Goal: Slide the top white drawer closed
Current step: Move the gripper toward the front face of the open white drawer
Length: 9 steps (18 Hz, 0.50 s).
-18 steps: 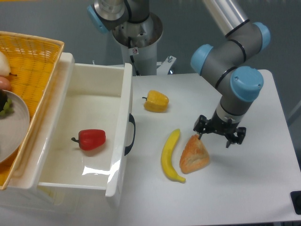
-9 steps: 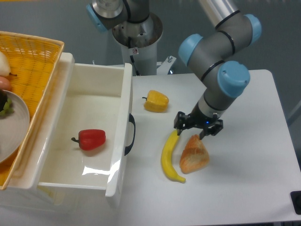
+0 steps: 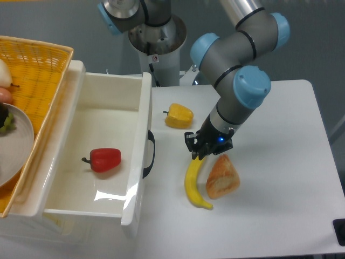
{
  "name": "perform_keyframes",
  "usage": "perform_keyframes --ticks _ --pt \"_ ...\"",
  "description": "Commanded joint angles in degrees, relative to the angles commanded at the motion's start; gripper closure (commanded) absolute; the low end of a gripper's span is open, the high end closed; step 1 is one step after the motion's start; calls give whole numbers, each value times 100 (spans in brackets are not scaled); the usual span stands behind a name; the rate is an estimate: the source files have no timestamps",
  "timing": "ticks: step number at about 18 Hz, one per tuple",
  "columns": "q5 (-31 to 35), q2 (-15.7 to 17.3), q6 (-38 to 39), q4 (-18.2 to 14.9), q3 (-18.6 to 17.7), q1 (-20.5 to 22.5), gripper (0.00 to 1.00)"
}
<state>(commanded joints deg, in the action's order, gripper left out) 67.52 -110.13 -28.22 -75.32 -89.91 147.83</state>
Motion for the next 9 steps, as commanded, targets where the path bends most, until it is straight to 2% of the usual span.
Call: perform_keyframes --ticks 2,9 --pt "-107 9 123 -18 0 -26 88" --pt "-441 88 326 -158 0 -290 95"
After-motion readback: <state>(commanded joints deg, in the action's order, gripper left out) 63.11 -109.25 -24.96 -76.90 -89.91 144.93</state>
